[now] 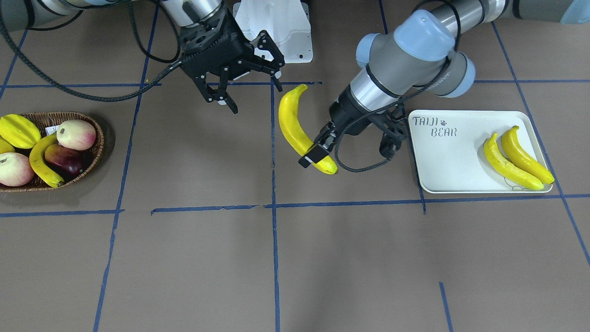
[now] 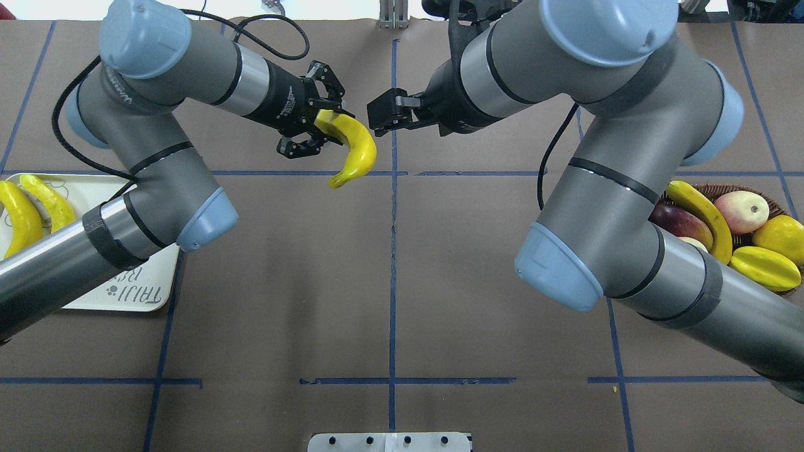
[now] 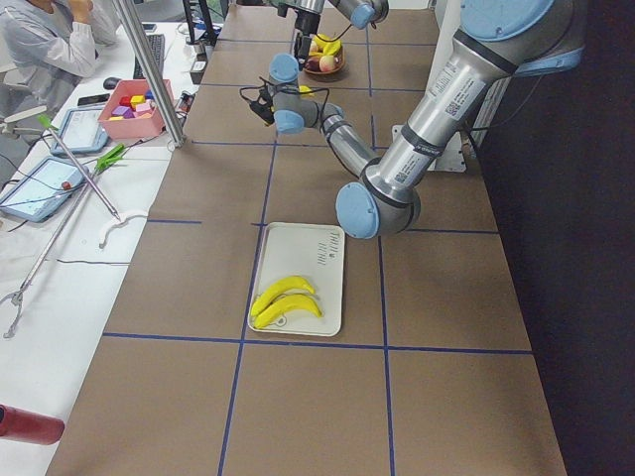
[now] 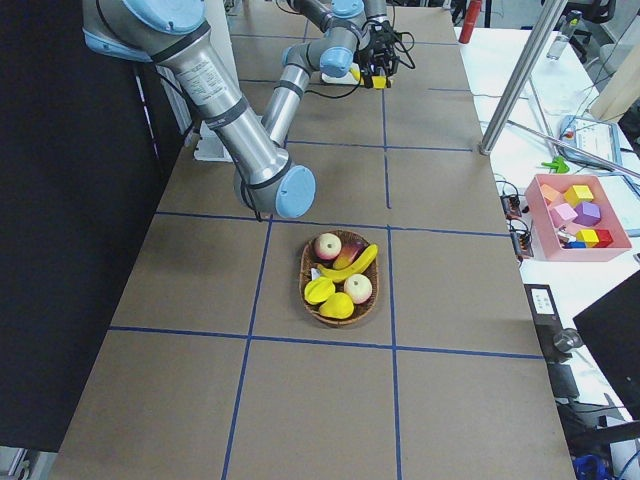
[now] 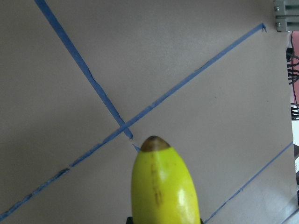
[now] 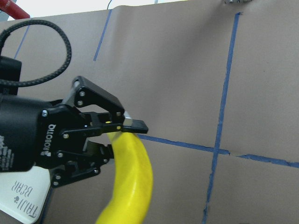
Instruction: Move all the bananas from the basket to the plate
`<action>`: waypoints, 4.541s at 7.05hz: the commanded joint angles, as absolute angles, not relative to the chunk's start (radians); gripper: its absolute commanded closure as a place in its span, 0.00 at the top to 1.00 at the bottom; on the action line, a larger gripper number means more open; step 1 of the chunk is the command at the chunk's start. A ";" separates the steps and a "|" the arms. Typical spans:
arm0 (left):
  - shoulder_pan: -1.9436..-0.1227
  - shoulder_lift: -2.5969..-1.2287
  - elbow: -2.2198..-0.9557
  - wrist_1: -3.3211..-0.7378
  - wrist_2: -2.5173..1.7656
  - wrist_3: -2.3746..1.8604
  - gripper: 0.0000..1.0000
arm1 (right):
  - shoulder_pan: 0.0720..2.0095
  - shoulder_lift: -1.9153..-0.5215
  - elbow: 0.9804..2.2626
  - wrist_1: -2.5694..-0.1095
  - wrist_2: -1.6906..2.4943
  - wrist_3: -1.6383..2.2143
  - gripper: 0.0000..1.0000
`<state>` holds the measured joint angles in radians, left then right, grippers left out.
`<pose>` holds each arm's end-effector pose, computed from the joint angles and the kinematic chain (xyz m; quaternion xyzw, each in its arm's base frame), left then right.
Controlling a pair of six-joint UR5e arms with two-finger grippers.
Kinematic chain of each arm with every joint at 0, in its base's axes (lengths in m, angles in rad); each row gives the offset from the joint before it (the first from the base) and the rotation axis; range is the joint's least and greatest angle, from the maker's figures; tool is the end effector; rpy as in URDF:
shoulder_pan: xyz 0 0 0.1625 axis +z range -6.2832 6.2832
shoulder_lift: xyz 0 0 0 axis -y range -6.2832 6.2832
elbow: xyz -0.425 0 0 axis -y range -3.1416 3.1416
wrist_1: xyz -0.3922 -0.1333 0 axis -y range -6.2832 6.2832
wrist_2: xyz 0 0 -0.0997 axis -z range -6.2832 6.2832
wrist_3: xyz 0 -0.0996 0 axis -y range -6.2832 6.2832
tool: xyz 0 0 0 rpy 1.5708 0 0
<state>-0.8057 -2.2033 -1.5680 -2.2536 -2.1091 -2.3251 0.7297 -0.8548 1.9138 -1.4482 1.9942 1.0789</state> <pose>0.4091 -0.5448 0.1998 -0.1955 0.5934 -0.4218 0.6571 -0.3803 -0.4641 0.0834 0.1694 -0.5462 -0.0199 0.8201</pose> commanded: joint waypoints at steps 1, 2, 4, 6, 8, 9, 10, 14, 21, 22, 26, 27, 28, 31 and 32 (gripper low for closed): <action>-0.882 -2.070 -1.577 -2.276 -2.112 -2.322 0.00 | 0.776 -0.960 1.910 -1.453 2.022 1.027 0.99; -0.931 -1.995 -1.577 -2.284 -2.112 -2.268 0.00 | 0.808 -1.013 1.908 -1.456 2.023 0.967 0.99; -0.994 -1.831 -1.571 -2.351 -2.112 -2.116 0.04 | 0.844 -1.071 1.908 -1.451 2.026 0.885 0.99; -0.994 -1.674 -1.542 -2.521 -2.111 -2.019 0.05 | 0.847 -1.078 1.916 -1.444 2.042 0.885 0.99; -0.996 -1.631 -1.416 -2.642 -2.108 -1.912 0.06 | 0.844 -1.078 1.916 -1.443 2.042 0.893 0.99; -0.996 -1.631 -1.378 -2.664 -2.108 -1.873 0.20 | 0.845 -1.080 1.919 -1.442 2.042 0.894 0.99; -0.997 -1.625 -1.371 -2.666 -2.109 -1.793 0.97 | 0.844 -1.080 1.919 -1.442 2.042 0.894 0.99; -1.168 -1.614 -1.400 -2.657 -2.364 -1.738 1.00 | 0.850 -1.138 1.925 -1.450 2.040 0.885 0.99; -1.216 -1.735 -1.420 -2.603 -2.413 -1.750 1.00 | 1.073 -1.378 1.828 -1.442 2.121 0.006 0.98; -1.216 -1.735 -1.422 -2.603 -2.413 -1.750 1.00 | 1.080 -1.376 1.777 -1.387 2.135 -0.018 0.97; -1.216 -1.738 -1.424 -2.603 -2.414 -1.752 1.00 | 1.080 -1.437 1.598 -1.094 2.171 0.028 0.89; -1.216 -1.738 -1.424 -2.603 -2.414 -1.752 1.00 | 1.057 -1.471 1.595 -1.092 2.157 0.023 0.87; -1.216 -1.736 -1.427 -2.605 -2.414 -1.753 1.00 | 1.025 -1.476 1.595 -1.094 2.122 0.025 0.87; -1.216 -1.736 -1.428 -2.605 -2.414 -1.753 1.00 | 1.006 -1.477 1.605 -1.092 2.114 0.074 0.86; -1.216 -1.736 -1.428 -2.605 -2.414 -1.753 1.00 | 0.999 -1.486 1.595 -1.092 2.103 0.061 0.81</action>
<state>-1.2165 -1.7365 -1.4282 -2.6047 -2.4145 -1.7533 1.0062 -1.4780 1.6017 -1.0923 2.1138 0.0655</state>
